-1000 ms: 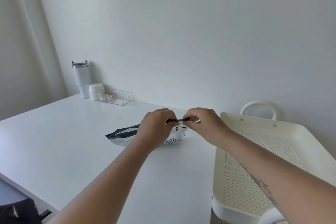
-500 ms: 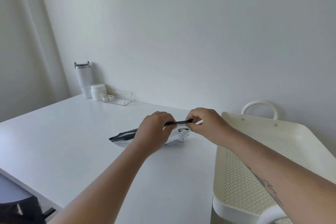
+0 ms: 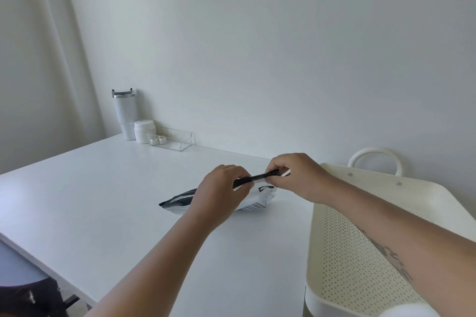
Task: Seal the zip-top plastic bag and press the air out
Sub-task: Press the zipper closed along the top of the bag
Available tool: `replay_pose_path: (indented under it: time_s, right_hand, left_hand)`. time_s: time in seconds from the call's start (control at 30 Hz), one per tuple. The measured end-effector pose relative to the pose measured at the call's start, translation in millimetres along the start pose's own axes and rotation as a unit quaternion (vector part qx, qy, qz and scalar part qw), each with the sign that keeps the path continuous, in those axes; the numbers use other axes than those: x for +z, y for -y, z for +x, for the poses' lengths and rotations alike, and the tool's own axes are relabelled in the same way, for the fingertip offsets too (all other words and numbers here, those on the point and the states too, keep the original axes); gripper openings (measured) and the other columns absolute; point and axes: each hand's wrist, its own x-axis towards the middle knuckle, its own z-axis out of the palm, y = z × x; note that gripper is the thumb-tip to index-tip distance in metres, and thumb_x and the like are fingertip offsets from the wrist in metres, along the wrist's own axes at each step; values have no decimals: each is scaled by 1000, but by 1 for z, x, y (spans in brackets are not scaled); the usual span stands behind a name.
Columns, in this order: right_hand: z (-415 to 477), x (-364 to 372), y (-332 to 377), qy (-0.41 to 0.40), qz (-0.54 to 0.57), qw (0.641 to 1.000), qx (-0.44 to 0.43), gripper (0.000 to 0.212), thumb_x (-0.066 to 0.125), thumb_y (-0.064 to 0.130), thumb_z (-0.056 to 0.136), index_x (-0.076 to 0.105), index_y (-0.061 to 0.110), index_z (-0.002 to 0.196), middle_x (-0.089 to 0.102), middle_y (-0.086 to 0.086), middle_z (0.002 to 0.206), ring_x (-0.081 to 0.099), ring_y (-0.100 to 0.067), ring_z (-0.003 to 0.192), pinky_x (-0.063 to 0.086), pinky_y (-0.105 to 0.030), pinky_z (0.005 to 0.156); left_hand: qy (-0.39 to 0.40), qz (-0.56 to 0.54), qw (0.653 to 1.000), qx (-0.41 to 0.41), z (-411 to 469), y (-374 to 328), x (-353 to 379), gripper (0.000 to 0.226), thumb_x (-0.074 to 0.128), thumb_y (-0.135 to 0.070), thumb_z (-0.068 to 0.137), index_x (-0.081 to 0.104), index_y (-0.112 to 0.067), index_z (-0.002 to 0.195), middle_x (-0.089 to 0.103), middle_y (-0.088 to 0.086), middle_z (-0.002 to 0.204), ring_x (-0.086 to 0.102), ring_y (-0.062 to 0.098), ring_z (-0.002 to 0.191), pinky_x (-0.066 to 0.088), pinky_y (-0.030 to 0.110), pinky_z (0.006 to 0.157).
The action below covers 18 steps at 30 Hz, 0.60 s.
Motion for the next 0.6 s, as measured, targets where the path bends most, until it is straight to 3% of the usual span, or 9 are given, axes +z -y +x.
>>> replay_pose_path:
  time_s: [0.13, 0.3, 0.47, 0.6]
  right_hand:
    - [-4, 8, -8, -14, 19, 1000, -1, 12, 69, 23, 86, 68, 30, 75, 70, 9, 75, 56, 1, 65, 43, -26, 62]
    - [-5, 8, -10, 6, 48, 999, -2, 8, 71, 19, 84, 70, 27, 83, 72, 3, 85, 63, -8, 81, 51, -29, 77]
    - [-4, 11, -9, 4, 47, 999, -9, 10, 68, 16, 86, 70, 22, 78, 71, 2, 82, 54, 6, 57, 39, -9, 56]
    - [-3, 11, -11, -4, 50, 999, -6, 10, 68, 18, 85, 70, 24, 78, 72, 2, 83, 56, 0, 61, 40, -13, 56]
  left_hand:
    - [10, -7, 1000, -12, -1, -1, 1, 8, 62, -24, 87, 70, -23, 88, 65, -13, 78, 56, 10, 84, 51, 37, 74]
    - [13, -13, 1000, -19, -1, -1, 3, 8, 62, -23, 88, 70, -24, 88, 66, -12, 80, 56, 9, 84, 51, 37, 75]
    - [21, -23, 999, -32, -2, -3, 3, 8, 63, -22, 88, 71, -22, 89, 67, -12, 82, 58, 10, 85, 52, 36, 75]
    - [22, -39, 997, -65, -2, -2, 3, 8, 66, -24, 88, 73, -24, 86, 69, -10, 76, 60, 8, 73, 49, 31, 67]
